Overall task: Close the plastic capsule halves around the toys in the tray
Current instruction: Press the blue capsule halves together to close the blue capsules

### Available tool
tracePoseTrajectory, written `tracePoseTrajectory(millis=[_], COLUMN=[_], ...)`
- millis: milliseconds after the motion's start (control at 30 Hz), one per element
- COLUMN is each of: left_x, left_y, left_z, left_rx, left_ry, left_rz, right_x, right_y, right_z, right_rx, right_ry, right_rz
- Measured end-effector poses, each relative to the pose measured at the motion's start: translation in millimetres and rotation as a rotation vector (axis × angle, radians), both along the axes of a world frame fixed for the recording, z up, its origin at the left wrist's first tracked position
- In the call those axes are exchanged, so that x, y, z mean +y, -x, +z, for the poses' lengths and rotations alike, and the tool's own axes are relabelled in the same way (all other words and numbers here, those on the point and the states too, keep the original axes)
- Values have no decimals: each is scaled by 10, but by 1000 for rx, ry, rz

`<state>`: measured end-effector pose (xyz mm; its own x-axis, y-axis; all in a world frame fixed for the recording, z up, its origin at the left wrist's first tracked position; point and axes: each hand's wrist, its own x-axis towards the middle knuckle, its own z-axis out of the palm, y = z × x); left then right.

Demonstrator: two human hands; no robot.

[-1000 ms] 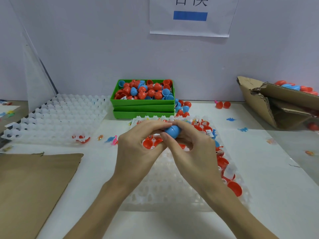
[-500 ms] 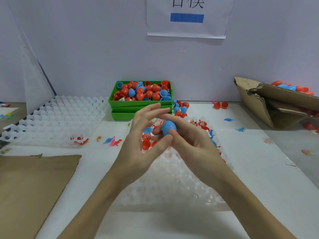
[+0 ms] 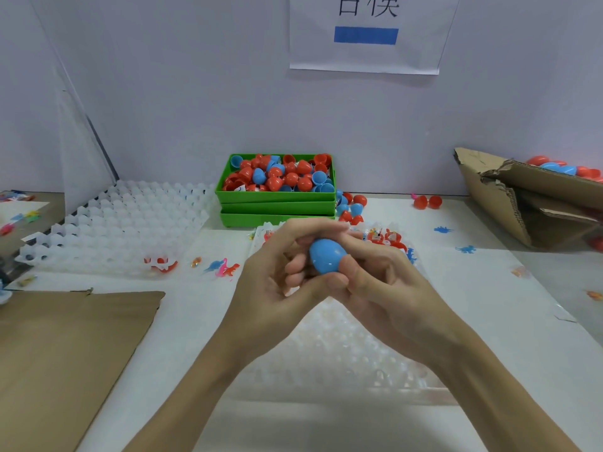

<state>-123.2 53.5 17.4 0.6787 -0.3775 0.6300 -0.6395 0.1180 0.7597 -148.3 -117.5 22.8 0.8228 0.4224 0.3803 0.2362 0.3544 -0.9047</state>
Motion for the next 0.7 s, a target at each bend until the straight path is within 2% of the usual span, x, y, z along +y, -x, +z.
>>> tracePoseTrajectory(millis=[200,500,600,700], left_x=[10,38,28,-11], left_y=[20,-91,-137,-146], left_z=[31,-40,-111,-143], left_rx=[-1,105,178,223], left_ry=[-2,-18,-43,-35], left_rz=[-4,-92,-172,-104], right_x=[63,96,105,109], right_y=[27,41,8,-21], right_z=[-12,-13,-57,-91], right_rx=[-18,-94,-197,-326], right_ry=[-70,11,215,448], right_rz=[-71,-179,-477,-731])
